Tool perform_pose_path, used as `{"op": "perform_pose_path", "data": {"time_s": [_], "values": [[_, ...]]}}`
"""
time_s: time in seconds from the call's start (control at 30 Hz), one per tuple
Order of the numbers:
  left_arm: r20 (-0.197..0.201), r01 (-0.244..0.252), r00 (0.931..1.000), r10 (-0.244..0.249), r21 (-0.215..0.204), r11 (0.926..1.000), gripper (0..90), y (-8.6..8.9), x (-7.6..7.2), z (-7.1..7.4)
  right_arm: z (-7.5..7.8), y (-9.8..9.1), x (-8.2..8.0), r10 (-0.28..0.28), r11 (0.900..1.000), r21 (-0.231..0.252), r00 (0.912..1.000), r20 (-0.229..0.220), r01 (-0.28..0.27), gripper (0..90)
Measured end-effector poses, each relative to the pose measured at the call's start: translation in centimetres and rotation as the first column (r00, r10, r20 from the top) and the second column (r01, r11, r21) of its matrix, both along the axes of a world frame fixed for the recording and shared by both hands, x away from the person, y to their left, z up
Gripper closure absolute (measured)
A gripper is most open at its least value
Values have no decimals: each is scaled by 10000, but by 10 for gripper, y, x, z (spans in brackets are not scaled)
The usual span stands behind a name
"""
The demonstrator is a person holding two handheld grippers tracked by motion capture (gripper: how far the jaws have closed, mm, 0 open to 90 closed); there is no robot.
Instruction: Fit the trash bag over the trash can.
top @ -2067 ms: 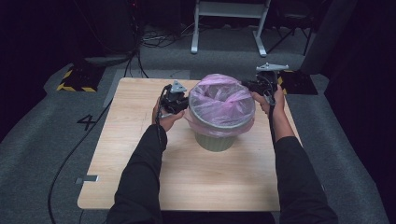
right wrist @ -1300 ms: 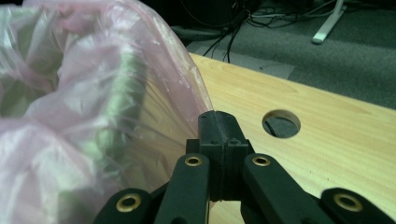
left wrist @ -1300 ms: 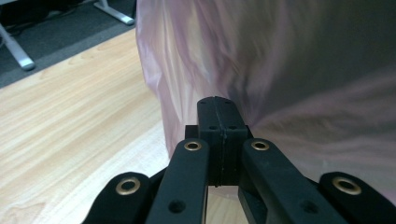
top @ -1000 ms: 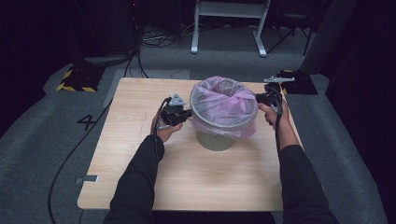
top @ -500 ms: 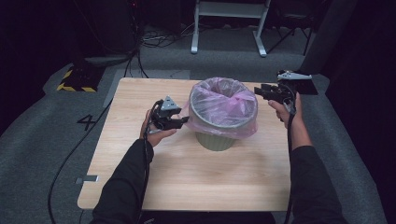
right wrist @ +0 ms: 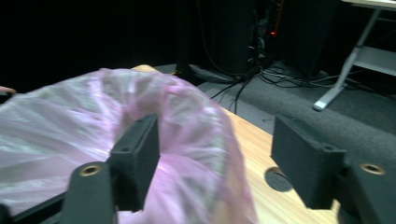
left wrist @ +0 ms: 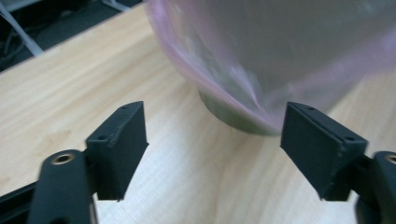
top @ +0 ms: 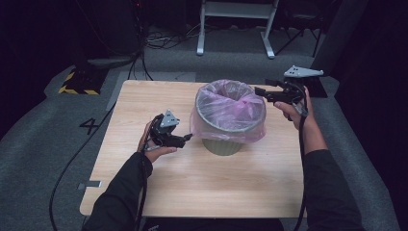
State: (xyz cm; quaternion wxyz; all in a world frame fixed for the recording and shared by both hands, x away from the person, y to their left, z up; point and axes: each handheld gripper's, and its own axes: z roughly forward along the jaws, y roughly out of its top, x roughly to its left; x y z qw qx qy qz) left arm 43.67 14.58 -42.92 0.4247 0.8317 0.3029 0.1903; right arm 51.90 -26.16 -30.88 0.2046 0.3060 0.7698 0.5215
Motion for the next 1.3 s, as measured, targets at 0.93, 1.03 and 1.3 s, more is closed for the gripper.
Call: {"op": "perform_pose_path", "data": {"time_s": [0.93, 1.03, 1.3], "values": [[-948, 393, 9951, -294, 1041, 9938, 163, 0, -22, -45, -5, 68, -14, 2015, 9508, -2340, 9790, -316, -2032, 286], [-1022, 444, 9942, -321, 1204, 9917, 164, 0, -25, -51, -8, 73, -14, 2019, 9378, -2790, 9784, -455, -2065, 293], [-1272, 472, 9914, -323, 1158, 9922, 166, 5, -32, -62, -14, 79, -11, 2173, 9114, -3408, 9730, -781, -2309, 315]]}}
